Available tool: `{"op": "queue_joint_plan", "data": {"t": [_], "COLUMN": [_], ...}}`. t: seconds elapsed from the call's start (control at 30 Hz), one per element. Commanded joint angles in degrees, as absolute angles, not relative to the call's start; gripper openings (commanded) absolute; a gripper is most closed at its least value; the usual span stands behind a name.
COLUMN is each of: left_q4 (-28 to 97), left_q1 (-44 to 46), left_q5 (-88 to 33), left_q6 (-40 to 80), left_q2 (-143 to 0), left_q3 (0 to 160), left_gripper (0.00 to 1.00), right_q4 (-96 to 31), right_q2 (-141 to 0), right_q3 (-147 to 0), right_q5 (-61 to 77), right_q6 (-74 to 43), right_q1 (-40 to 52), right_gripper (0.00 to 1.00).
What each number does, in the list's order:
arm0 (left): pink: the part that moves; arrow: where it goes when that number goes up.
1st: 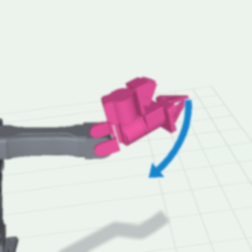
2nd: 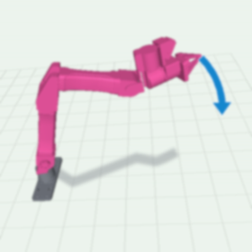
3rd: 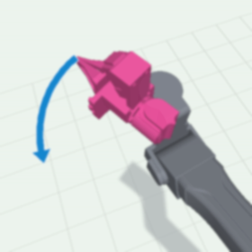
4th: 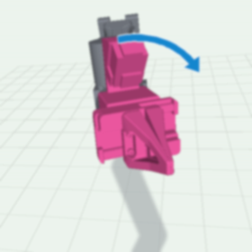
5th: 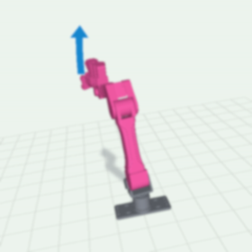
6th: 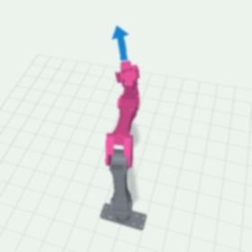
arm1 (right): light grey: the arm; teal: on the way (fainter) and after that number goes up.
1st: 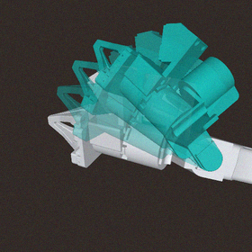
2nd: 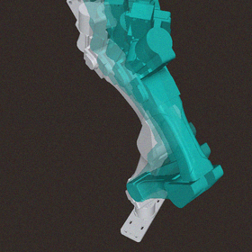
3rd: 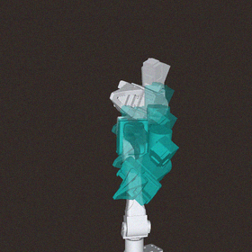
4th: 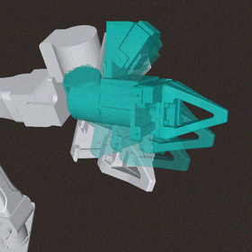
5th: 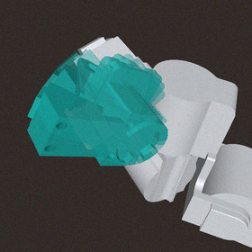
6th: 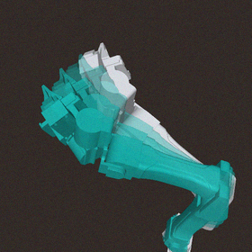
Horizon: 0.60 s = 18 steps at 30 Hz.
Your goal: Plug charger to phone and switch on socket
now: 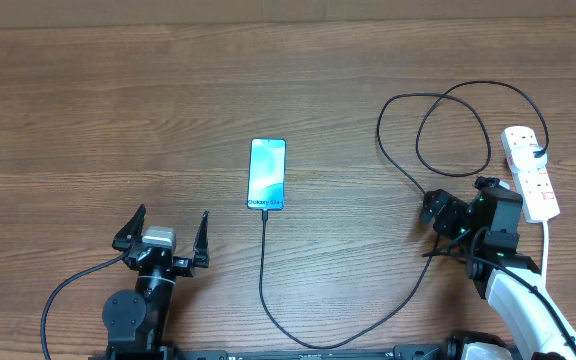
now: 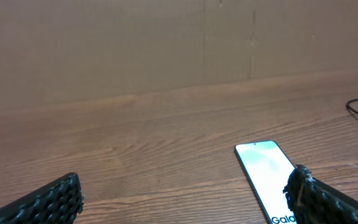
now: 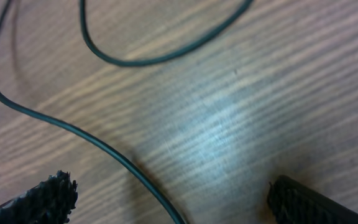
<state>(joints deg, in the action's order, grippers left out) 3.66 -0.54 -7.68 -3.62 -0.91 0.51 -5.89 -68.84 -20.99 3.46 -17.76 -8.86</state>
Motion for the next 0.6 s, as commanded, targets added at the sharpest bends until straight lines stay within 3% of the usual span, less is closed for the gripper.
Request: {"op": "queue_joint_plan", "data": {"t": [0.0, 0.37, 0.57], "left_q4": [3.81, 3.81, 3.81], "left_q1": [-1.10, -1.10, -1.10], "left_q5": [-7.07, -7.07, -7.07], "left_q6": [-4.91, -4.91, -4.91], "left_q2": [-0.32, -0.32, -0.32], "left_q3": [0.27, 0.27, 0.27], "left_gripper": [1.00, 0.99, 1.00], "right_q4": [-4.91, -4.16, 6.87], "right_q2": [-68.14, -68.16, -68.14], "right_q3": [-20.34, -16.19, -13.63], "right_q5": [4.21, 4.14, 8.40], "right_q6": [-17.56, -17.56, -17.52], "right_q1": [-8.69, -8.69, -8.67], "right_gripper": [1.00, 1.00, 1.00]}}
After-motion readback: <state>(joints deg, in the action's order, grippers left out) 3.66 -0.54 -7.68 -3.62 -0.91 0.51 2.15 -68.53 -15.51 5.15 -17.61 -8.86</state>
